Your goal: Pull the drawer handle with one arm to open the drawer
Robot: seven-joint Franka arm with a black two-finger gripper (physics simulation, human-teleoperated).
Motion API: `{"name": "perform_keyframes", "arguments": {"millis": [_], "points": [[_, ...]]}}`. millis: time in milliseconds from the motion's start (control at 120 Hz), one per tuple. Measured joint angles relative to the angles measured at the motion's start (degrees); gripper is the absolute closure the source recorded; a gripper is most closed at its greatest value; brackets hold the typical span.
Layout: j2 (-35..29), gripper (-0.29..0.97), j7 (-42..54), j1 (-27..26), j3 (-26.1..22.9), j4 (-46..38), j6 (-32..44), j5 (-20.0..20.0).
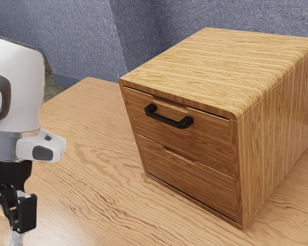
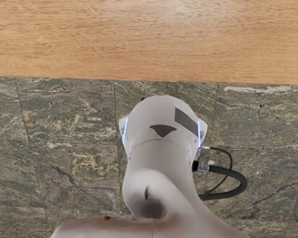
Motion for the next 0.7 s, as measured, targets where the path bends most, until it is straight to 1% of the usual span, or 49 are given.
{"name": "perform_keyframes", "arguments": {"millis": [75, 133, 233, 342, 400, 475, 617, 700], "points": [[-1.1, 0.0, -0.5, -0.1, -0.2, -0.3, 9.4, -0.1], [-1.9, 0.0, -0.9, -0.1, -0.2, -0.3, 13.9, -0.2], [-3.3, 0.0, -1.5, 0.0, 0.1, -0.3, 17.3, -0.1], [-5.3, 0.0, -0.1, -0.3, -0.8, -1.1, 19.1, -1.7], [-6.3, 0.0, 4.9, -0.3, -1.6, -1.6, 21.9, -1.4], [-6.8, 0.0, 15.1, -0.4, -2.4, -2.2, 27.5, -0.4], [-6.3, 0.0, 31.9, -0.4, -2.6, -2.4, 33.0, 0.6], [-4.6, 0.0, 40.5, -2.9, -2.7, -2.5, 37.2, 0.8]]}}
